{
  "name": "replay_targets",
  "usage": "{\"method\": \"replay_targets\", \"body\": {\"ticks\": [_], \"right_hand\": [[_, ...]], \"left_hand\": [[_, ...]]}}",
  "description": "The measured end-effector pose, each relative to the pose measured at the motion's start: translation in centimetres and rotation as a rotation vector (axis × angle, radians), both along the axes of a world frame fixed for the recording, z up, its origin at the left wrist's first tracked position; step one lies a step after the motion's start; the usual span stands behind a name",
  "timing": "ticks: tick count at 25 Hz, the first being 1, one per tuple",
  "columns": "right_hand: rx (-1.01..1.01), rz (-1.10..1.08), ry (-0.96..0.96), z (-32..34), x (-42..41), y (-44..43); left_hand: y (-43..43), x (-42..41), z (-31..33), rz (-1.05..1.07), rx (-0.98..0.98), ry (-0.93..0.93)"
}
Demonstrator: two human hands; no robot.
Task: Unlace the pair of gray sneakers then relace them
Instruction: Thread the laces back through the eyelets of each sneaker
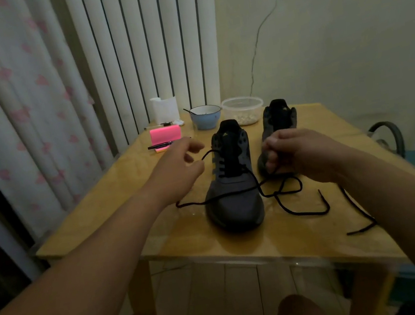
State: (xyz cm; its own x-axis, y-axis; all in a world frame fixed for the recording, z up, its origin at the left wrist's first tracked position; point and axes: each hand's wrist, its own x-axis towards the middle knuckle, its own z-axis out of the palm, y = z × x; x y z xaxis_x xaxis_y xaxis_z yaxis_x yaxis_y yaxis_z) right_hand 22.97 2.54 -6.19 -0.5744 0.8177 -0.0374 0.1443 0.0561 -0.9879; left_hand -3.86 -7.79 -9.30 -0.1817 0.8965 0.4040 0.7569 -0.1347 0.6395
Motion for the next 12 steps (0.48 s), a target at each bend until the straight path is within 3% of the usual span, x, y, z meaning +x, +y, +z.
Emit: {"method": "replay_targets", "body": {"ticks": [4, 7, 12], "right_hand": [[0.341, -0.032, -0.398, -0.7, -1.4, 0.0], [0.464, -0.045, -0.467, -0.6, -1.9, -0.2], [0.542, 0.075, -0.552, -0.5, -2.9, -0.4]], "left_hand": [[2.2, 2.6, 0.4, -0.143, -0.032, 0.168], [3.2, 2.7, 0.9, -0.091, 0.014, 0.363], [3.8, 3.2, 1.9, -0.090, -0.058, 0.467]]}}
